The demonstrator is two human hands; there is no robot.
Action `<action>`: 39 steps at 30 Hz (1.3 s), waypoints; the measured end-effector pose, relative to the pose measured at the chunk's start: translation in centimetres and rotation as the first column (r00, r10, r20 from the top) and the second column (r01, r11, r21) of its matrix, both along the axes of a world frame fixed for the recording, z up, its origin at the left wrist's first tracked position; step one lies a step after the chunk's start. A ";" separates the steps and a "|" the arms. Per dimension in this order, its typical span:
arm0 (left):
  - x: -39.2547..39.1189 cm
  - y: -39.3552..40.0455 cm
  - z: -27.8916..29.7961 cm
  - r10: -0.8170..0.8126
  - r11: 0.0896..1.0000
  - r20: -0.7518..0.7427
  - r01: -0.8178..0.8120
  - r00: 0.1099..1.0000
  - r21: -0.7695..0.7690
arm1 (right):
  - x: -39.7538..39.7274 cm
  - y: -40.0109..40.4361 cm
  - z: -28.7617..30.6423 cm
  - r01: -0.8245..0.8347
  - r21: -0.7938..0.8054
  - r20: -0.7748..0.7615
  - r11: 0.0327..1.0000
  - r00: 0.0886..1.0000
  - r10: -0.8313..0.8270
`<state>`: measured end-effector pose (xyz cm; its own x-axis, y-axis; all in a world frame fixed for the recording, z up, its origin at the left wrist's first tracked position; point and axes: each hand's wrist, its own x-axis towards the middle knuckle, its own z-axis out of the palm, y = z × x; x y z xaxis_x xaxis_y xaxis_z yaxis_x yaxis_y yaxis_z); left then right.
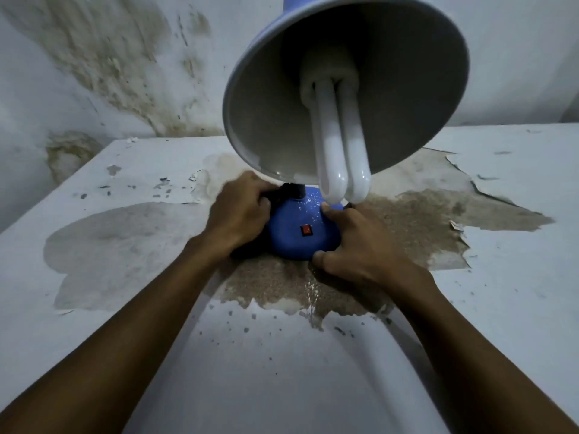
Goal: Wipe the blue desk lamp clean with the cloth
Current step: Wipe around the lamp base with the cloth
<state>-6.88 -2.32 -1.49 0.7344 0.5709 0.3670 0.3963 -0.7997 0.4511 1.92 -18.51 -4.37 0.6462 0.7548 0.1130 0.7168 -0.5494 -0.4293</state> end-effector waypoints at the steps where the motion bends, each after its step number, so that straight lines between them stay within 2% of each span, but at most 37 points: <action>1: -0.1 -0.8 -0.3 -0.018 1.000 -0.058 0.020 0.998 0.024 | -0.1 0.0 0.0 0.000 0.000 -0.004 1.000 1.000 0.000; 3: -1.2 -2.1 -0.6 -0.071 0.994 -0.090 0.078 0.993 0.076 | -0.1 0.0 0.0 0.006 -0.002 -0.010 1.000 1.000 -0.006; 5: -2.3 -2.7 -0.6 -0.197 0.962 -0.152 0.221 0.969 0.160 | -0.2 -0.1 0.1 0.010 -0.005 -0.007 1.000 1.000 -0.010; 6: -2.8 -2.7 -0.5 -0.251 0.949 -0.185 0.279 0.950 0.144 | -0.2 -0.2 0.2 0.009 -0.003 -0.001 1.000 1.000 -0.009; 7: -3.2 -2.6 -0.2 -0.288 0.954 -0.156 0.298 0.945 0.040 | -0.3 -0.2 0.4 0.009 -0.005 0.001 1.000 1.000 -0.009; 8: -3.4 -2.5 0.2 -0.299 0.943 -0.068 0.284 0.952 -0.172 | -0.1 -0.3 0.6 0.010 -0.013 -0.009 1.000 1.000 -0.010; 9: -3.7 -2.4 0.5 -0.265 0.869 0.051 0.261 0.963 -0.421 | -0.1 -0.5 0.9 0.005 -0.033 -0.036 0.999 0.999 -0.007; 10: -4.1 -2.2 0.7 -0.194 0.737 0.151 0.246 0.969 -0.629 | 0.1 -0.7 1.1 0.002 -0.031 -0.069 1.000 0.998 -0.004; 11: -4.5 -2.0 0.7 -0.114 0.587 0.222 0.246 0.968 -0.771 | 0.1 -1.0 1.3 0.011 0.017 -0.105 1.000 0.994 -0.009; 13: -5.2 -1.8 0.3 -0.005 0.306 0.317 0.303 0.948 -0.902 | -0.3 -1.0 1.9 0.089 0.266 -0.175 0.960 0.984 -0.043; 15: -5.6 -2.1 -0.4 0.073 0.035 0.372 0.370 0.926 -0.928 | -1.5 -0.8 2.6 0.184 0.487 -0.288 0.854 0.957 -0.042; 16: -6.1 -2.0 -0.2 0.099 -0.080 0.381 0.389 0.919 -0.918 | -2.5 -0.4 3.5 0.198 0.544 -0.395 0.816 0.918 0.040; 17: -6.1 -2.3 -0.3 0.101 -0.199 0.374 0.387 0.922 -0.900 | -3.3 -0.1 3.8 0.201 0.557 -0.518 0.806 0.843 0.148; 19: -6.2 -2.6 -0.1 0.069 -0.425 0.423 0.410 0.904 -0.807 | -4.5 0.3 4.3 0.201 0.585 -0.697 0.786 0.621 0.360; 20: -6.3 -2.5 0.1 0.075 -0.465 0.447 0.428 0.891 -0.775 | -5.0 0.5 4.4 0.184 0.607 -0.716 0.773 0.548 0.432; 21: -6.2 -2.2 0.0 0.091 -0.450 0.459 0.447 0.884 -0.773 | -5.3 0.7 4.1 0.164 0.634 -0.698 0.756 0.541 0.469; 22: -6.3 -2.0 0.0 0.111 -0.384 0.476 0.480 0.872 -0.789 | -5.5 1.1 3.9 0.157 0.656 -0.682 0.738 0.541 0.492; 23: -6.4 -1.7 -0.1 0.144 -0.279 0.489 0.509 0.860 -0.814 | -5.5 1.3 3.7 0.159 0.665 -0.667 0.730 0.566 0.484; 24: -6.4 -1.5 0.0 0.164 -0.130 0.497 0.519 0.852 -0.845 | -5.3 1.7 3.3 0.176 0.659 -0.665 0.731 0.591 0.457; 25: -6.5 -1.4 0.2 0.148 0.076 0.500 0.494 0.853 -0.866 | -5.2 2.1 2.9 0.183 0.652 -0.657 0.735 0.621 0.428; 27: -6.7 -0.8 0.2 0.108 0.550 0.455 0.329 0.884 -0.768 | -5.4 2.8 2.4 0.202 0.632 -0.637 0.748 0.685 0.353; 28: -7.1 -0.5 0.1 0.117 0.712 0.440 0.234 0.890 -0.662 | -5.6 3.2 2.2 0.213 0.623 -0.610 0.753 0.734 0.298; 29: -7.6 -0.2 0.0 0.146 0.792 0.442 0.163 0.885 -0.589 | -5.9 3.6 2.1 0.225 0.614 -0.569 0.756 0.790 0.227; 31: -8.5 -0.8 0.3 0.201 0.835 0.455 0.091 0.868 -0.543 | -6.2 4.1 2.4 0.266 0.590 -0.505 0.762 0.859 0.091; 32: -8.9 -1.4 0.6 0.188 0.825 0.444 0.104 0.876 -0.555 | -6.4 4.4 2.7 0.285 0.577 -0.503 0.765 0.862 0.058; 33: -9.1 -2.1 0.9 0.160 0.775 0.428 0.155 0.890 -0.613 | -6.5 4.6 2.9 0.300 0.559 -0.528 0.773 0.848 0.052; 34: -9.2 -2.8 1.2 0.118 0.680 0.415 0.231 0.902 -0.696 | -6.7 4.9 3.3 0.314 0.549 -0.575 0.775 0.814 0.077; 36: -9.2 -3.4 1.3 0.049 0.506 0.419 0.339 0.907 -0.793 | -7.2 5.3 3.8 0.376 0.541 -0.714 0.752 0.678 0.175; 39: -8.7 -2.7 0.5 0.080 0.410 0.448 0.380 0.891 -0.829 | -7.3 5.6 4.3 0.428 0.520 -0.848 0.739 0.357 0.391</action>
